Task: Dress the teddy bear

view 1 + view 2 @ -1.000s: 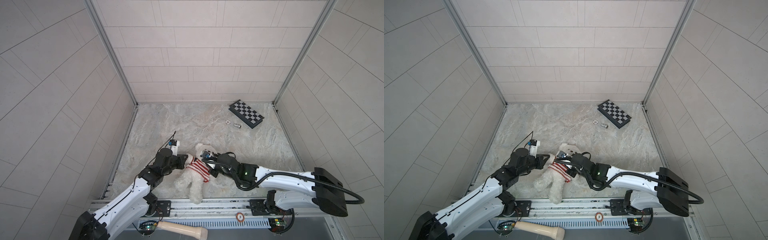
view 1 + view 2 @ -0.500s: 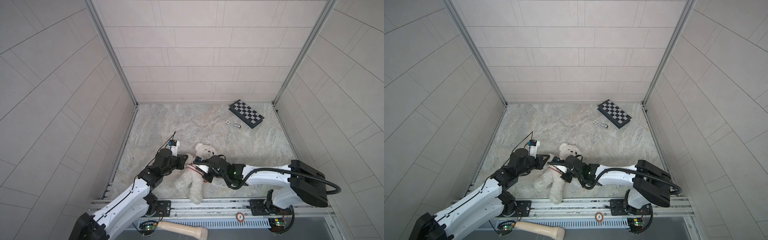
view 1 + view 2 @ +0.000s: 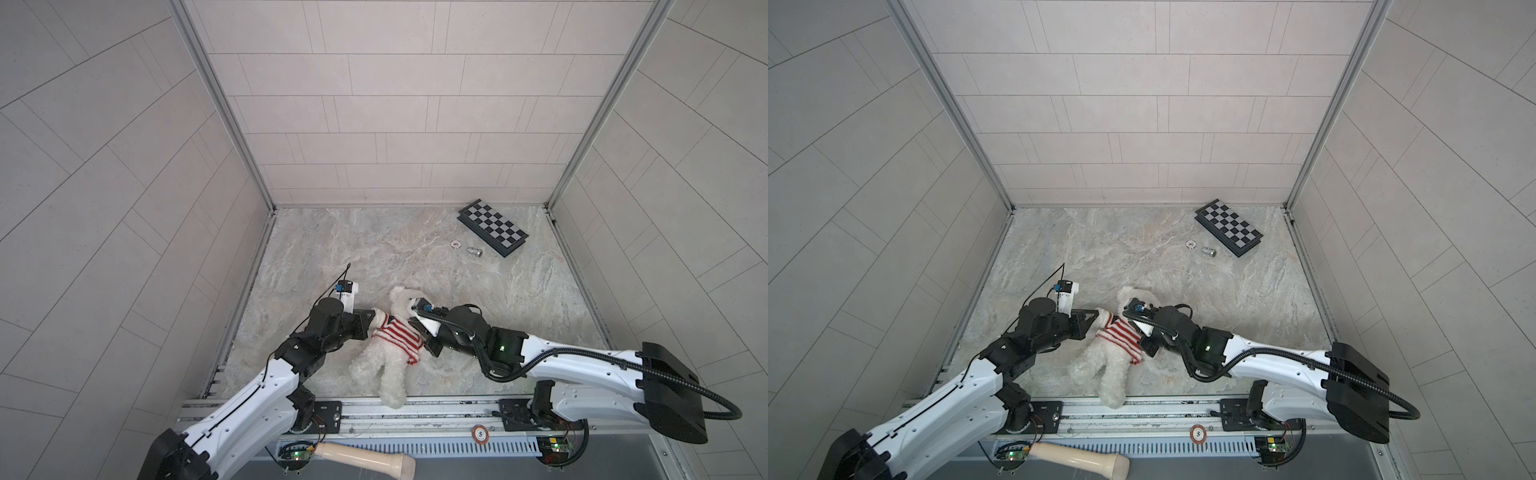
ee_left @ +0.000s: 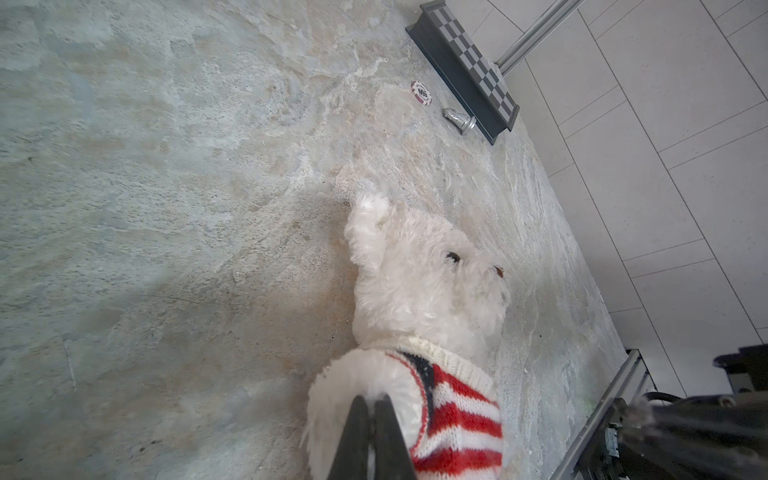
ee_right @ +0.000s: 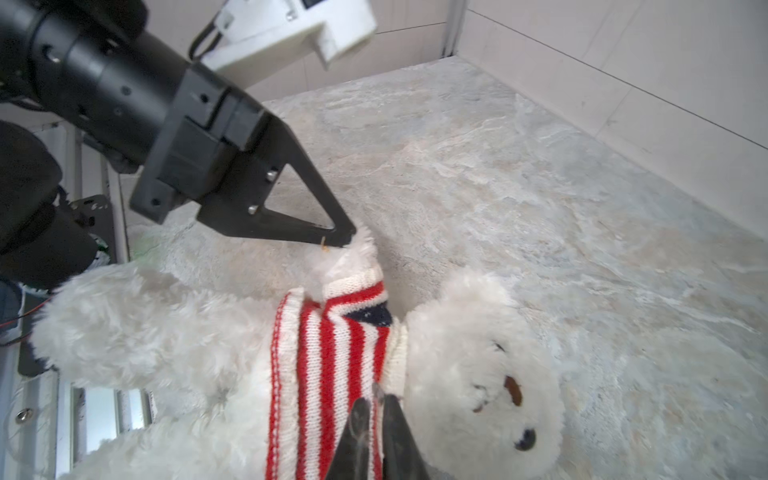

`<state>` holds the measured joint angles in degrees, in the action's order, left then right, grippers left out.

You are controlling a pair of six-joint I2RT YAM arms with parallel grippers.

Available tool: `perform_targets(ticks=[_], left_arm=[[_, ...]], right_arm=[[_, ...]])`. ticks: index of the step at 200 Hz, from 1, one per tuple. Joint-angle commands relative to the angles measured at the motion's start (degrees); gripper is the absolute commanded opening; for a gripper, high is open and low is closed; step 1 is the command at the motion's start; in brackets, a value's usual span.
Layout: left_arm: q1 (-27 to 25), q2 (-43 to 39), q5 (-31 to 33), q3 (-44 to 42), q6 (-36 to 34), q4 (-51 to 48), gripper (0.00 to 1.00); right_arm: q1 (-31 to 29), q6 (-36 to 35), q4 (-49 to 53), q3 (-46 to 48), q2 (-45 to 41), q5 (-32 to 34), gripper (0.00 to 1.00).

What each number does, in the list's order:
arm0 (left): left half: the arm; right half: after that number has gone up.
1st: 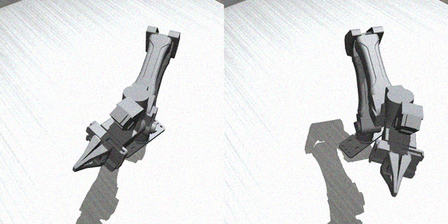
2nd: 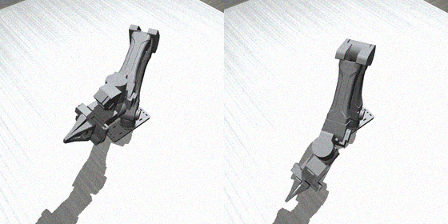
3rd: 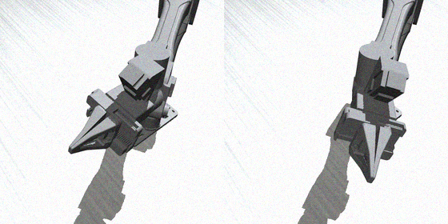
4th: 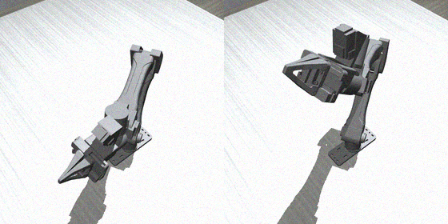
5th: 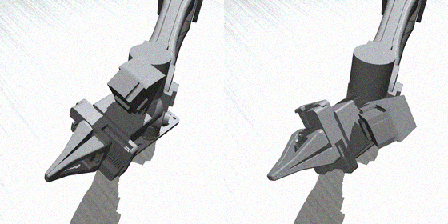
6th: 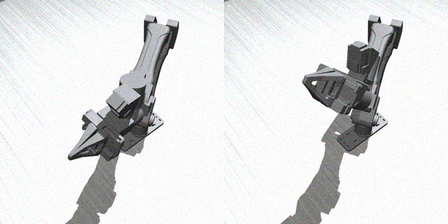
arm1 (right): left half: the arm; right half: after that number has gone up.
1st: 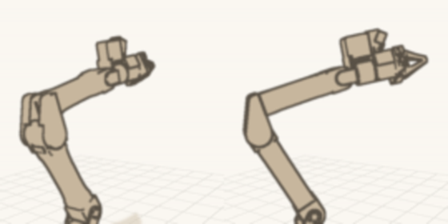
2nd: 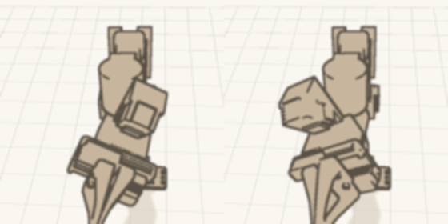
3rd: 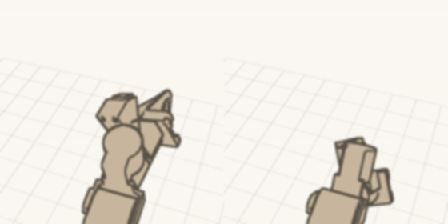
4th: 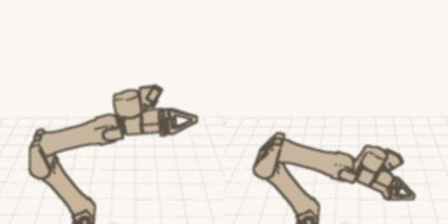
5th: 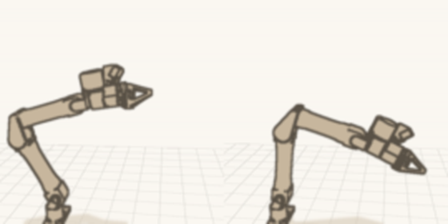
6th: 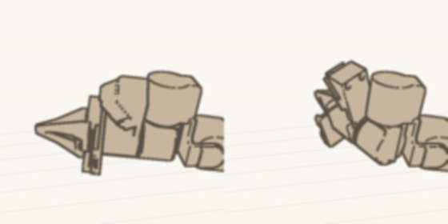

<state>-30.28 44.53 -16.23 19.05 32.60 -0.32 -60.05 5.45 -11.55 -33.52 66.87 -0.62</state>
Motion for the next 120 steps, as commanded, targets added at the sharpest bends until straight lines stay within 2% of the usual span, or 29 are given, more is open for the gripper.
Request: perform_targets(ticks=[1, 60, 120], left_arm=[[0.4, -0.2, 0.5, -0.6, -0.2, 0.9, 0.0], [0.3, -0.5, 0.5, -1.1, 0.3, 1.3, 0.0], [0.3, -1.6, 0.9, -1.4, 0.7, 0.7, 0.0]], right_arm=[[-0.1, 3.1, 0.1, 3.1, 1.7, -1.4, 0.1], [-0.1, 6.0, -2.3, 5.7, 6.6, -4.9, 0.07], [-0.2, 6.4, -1.5, 6.2, 8.4, -3.8, 0.07]])
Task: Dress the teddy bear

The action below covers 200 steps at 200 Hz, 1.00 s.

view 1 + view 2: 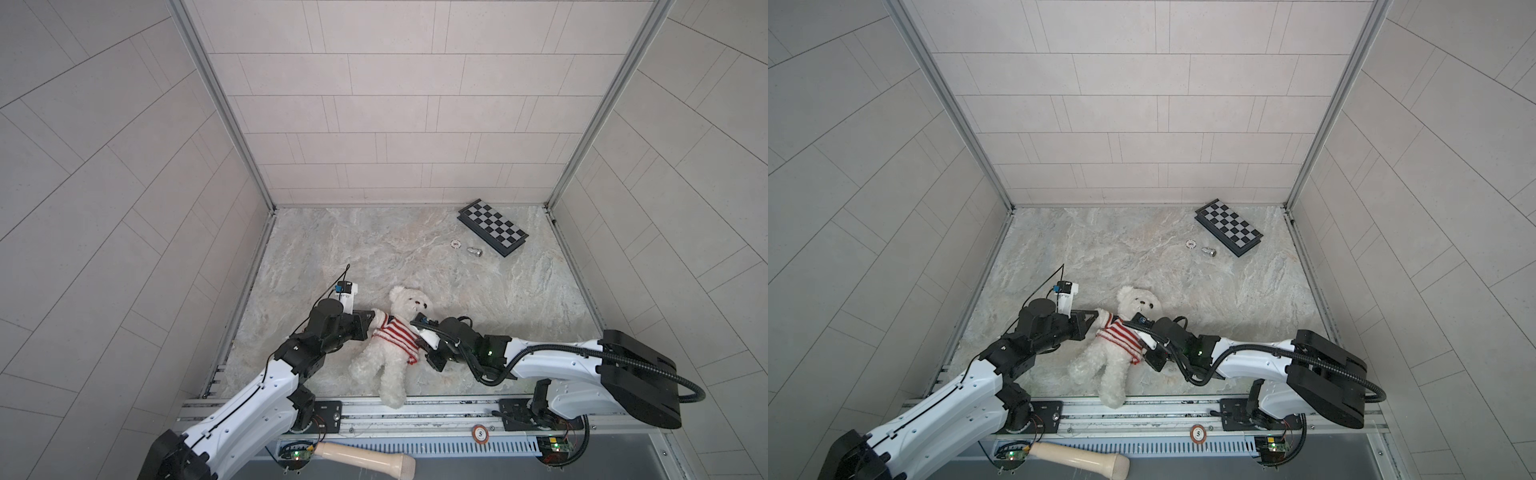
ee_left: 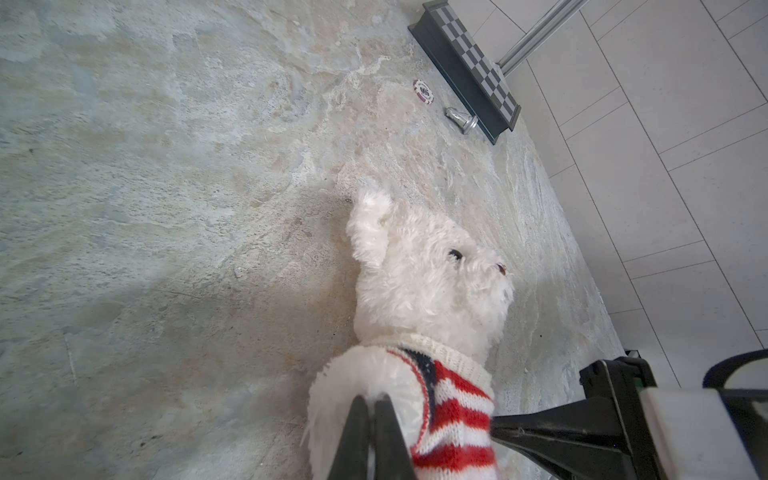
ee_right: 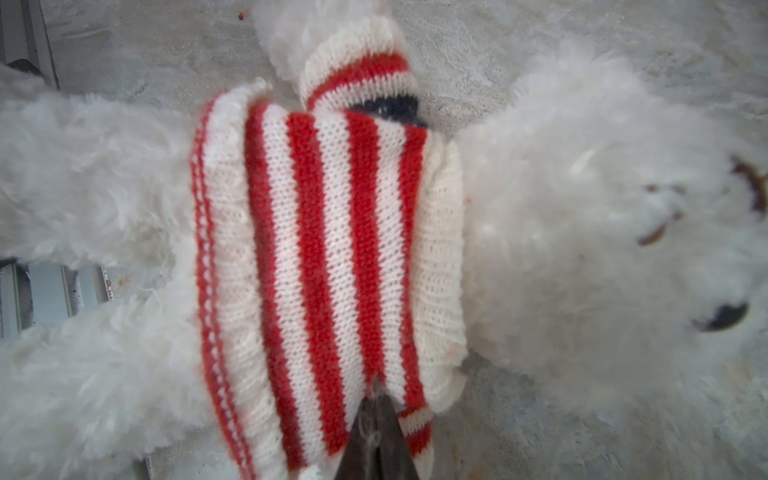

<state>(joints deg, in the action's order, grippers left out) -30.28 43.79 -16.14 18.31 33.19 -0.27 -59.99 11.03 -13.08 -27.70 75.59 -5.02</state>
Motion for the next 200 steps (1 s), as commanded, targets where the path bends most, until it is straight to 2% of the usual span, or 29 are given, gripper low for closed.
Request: perform_targets(ticks=[1, 20, 48, 62, 80, 122, 165, 200], left_arm=[[0.3, -0.8, 0.8, -0.7, 0.1, 0.6, 0.0], [0.3, -0.6, 0.8, -0.6, 0.0, 0.7, 0.0], [0.3, -0.4, 0.8, -0.6, 0.2, 1.0, 0.0], [0.3, -0.3, 0.7, -0.8, 0.4, 1.6, 0.0], [0.3, 0.1, 0.5, -0.8, 0.7, 2.2, 0.0], [0.3, -0.7, 0.5, -1.0, 1.1, 2.2, 0.0], [0.3, 0.0, 0.3, -1.3, 1.7, 3.4, 0.0], [0.3, 0.7, 0.0, -1.7, 2.9, 5.0, 0.0]], right_arm=[[-0.2, 0.7, 0.1, 0.4, -0.4, 0.6, 0.06], [-0.3, -0.6, 3.3, -1.2, -3.2, 1.4, 0.07], [-0.4, -5.4, 8.7, -6.8, -7.5, 0.2, 0.16], [-0.4, -8.1, 8.5, -9.9, -6.3, -0.4, 0.22], [-0.2, -9.6, 5.2, -12.5, -2.4, -0.3, 0.24], [-0.1, -9.9, -0.2, -16.7, 6.7, -4.2, 0.12], [-0.1, -9.9, 0.7, -17.6, 11.4, -7.5, 0.09], [-0.1, -9.3, 1.7, -16.6, 11.7, -9.0, 0.08]])
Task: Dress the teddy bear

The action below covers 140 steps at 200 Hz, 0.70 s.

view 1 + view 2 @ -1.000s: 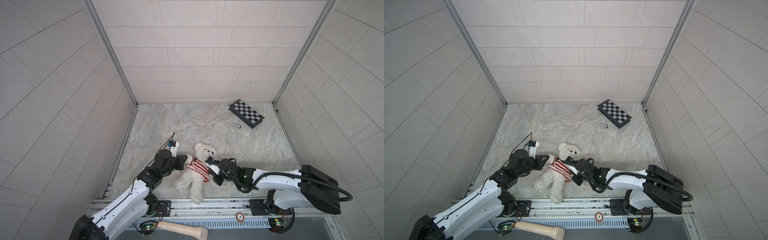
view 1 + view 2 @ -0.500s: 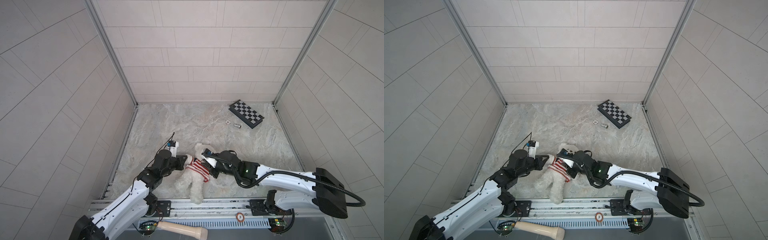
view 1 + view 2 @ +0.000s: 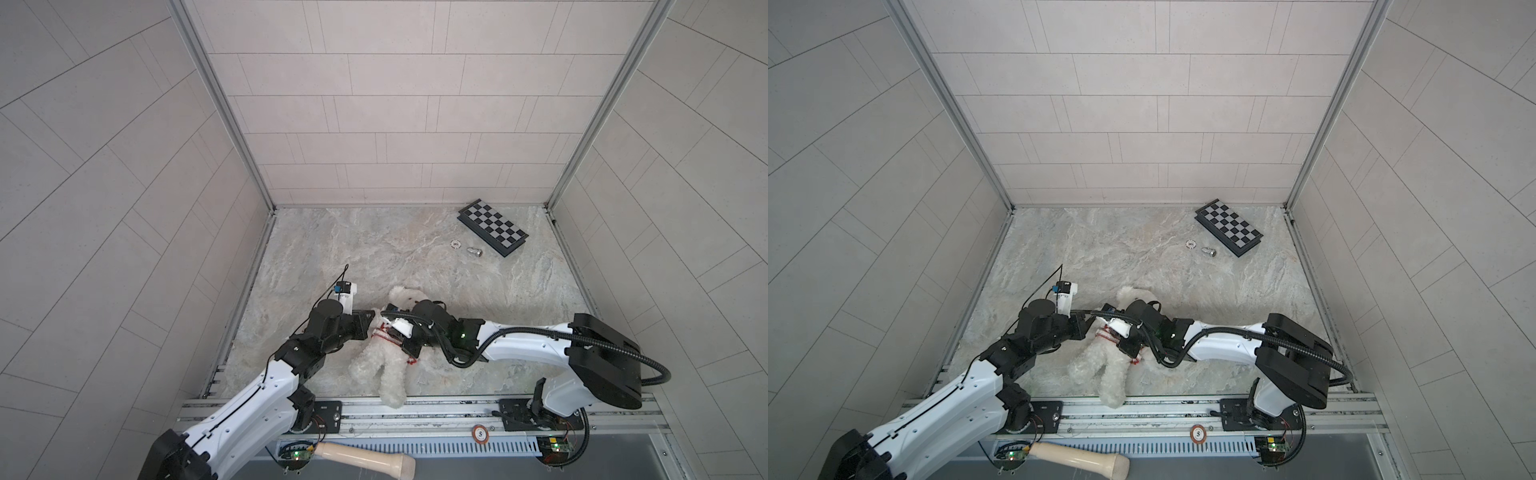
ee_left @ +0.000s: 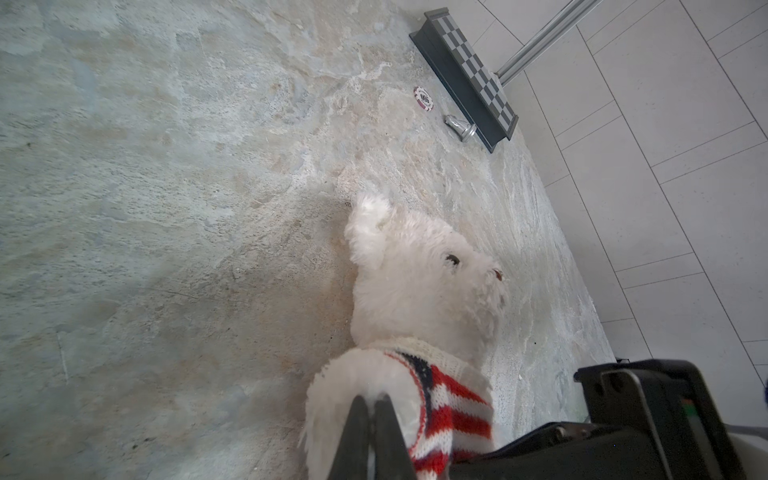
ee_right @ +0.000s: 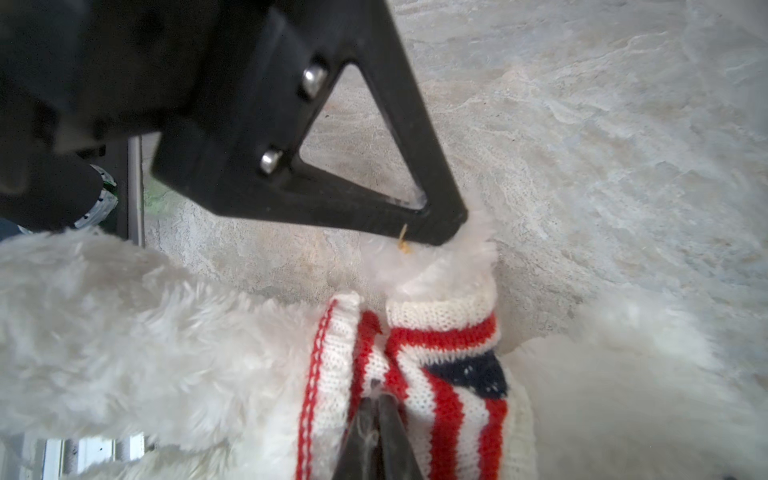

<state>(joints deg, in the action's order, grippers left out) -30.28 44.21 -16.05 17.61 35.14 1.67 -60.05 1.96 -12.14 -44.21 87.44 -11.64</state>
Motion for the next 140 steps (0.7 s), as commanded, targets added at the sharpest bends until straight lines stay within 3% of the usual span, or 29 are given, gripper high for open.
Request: perform_targets(ticks=[1, 140], left_arm=[[0.4, 0.3, -0.1, -1.0, 1.0, 3.0, 0.0], [0.3, -1.1, 3.0, -0.1, -0.3, 0.1, 0.0]], right_arm=[[-0.1, -0.2, 0.8, -0.1, -0.1, -2.5, 0.08], [0.6, 2.7, 6.9, 4.6, -0.2, -3.0, 0.03]])
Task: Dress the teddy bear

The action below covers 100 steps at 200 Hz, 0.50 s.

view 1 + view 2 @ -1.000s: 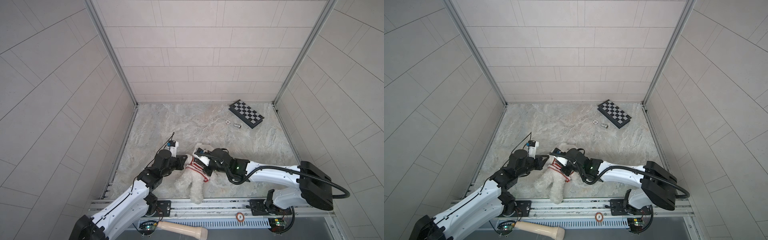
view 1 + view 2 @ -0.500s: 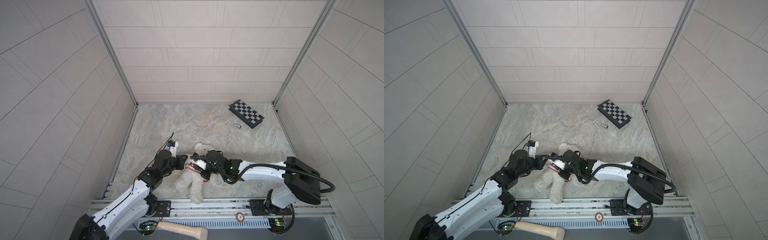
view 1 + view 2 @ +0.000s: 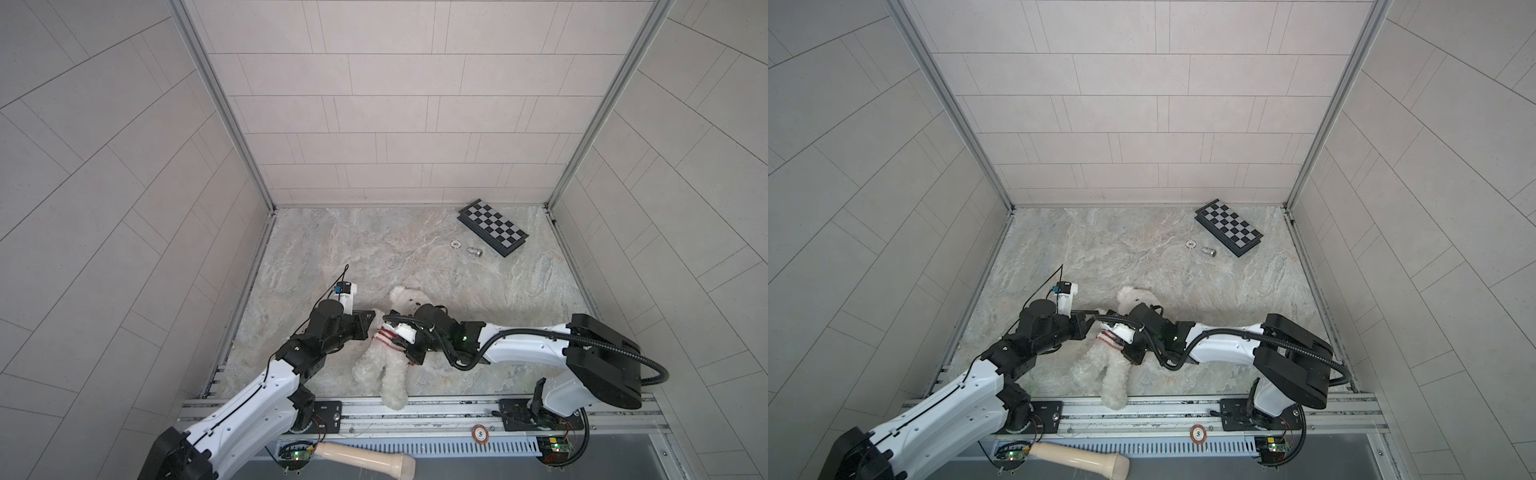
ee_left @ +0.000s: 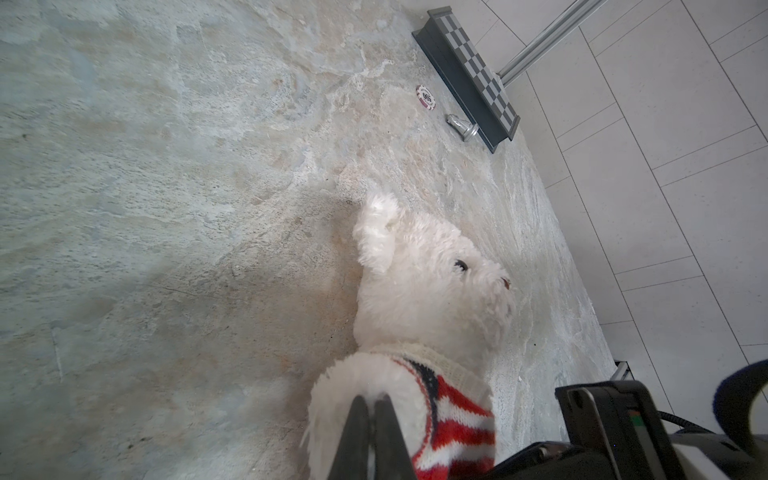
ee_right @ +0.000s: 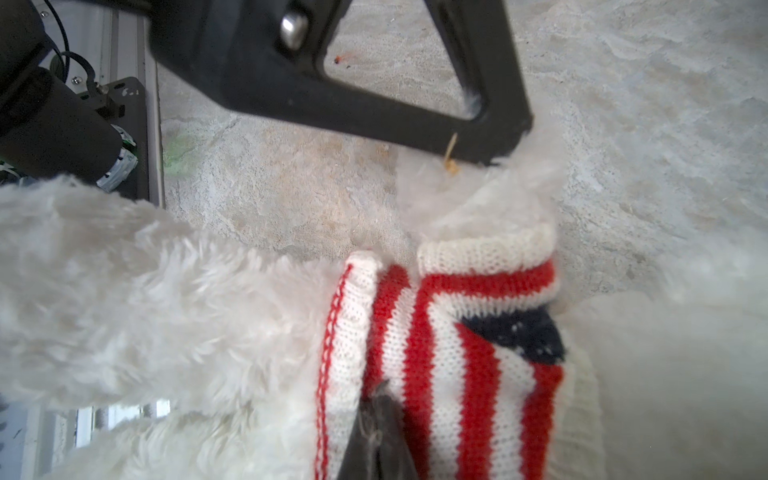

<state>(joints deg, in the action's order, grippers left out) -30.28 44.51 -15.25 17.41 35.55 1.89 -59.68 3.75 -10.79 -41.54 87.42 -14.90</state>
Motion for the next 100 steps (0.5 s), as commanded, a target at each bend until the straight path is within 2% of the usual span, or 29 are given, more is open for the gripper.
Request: perform_targets(ticks=[1, 54, 100], left_arm=[[0.3, -1.4, 2.2, 0.1, -0.7, -0.1, 0.0], [0.3, -3.9, 3.9, -2.6, 2.7, 3.4, 0.0], [0.3, -4.8, 4.5, -2.9, 1.4, 1.8, 0.0]], right_arm=[[0.2, 1.0, 5.5, 2.0, -0.1, 0.3, 0.02], [0.0, -0.4, 7.6, 3.6, -1.2, 2.8, 0.0], [-0.1, -0.9, 6.5, 1.0, -2.9, 3.2, 0.0]])
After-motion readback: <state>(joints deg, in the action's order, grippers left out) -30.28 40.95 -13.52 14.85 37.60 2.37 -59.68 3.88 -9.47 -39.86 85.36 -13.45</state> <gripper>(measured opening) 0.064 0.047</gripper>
